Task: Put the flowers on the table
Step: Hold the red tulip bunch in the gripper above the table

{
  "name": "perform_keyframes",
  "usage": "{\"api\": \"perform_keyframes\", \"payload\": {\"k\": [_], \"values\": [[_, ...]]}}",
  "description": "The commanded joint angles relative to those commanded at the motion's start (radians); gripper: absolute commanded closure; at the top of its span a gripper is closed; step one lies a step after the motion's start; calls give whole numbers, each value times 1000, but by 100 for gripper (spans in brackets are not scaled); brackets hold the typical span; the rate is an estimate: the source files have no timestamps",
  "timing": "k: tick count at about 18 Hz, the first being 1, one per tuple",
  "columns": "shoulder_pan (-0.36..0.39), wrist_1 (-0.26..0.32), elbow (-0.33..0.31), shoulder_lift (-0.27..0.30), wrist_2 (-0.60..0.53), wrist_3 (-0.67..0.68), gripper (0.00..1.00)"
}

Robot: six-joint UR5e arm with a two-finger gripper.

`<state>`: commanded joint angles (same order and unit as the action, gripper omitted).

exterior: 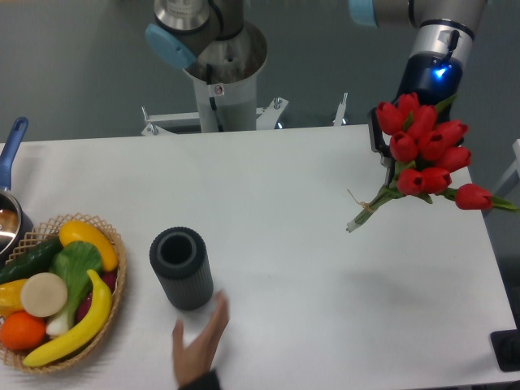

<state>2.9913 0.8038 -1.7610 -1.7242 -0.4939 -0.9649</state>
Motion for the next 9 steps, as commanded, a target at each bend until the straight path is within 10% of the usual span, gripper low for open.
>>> {"api": "perform_keyframes", "payload": {"k": [9], "values": [[-8,2,-17,35,-191,-18,76]]}}
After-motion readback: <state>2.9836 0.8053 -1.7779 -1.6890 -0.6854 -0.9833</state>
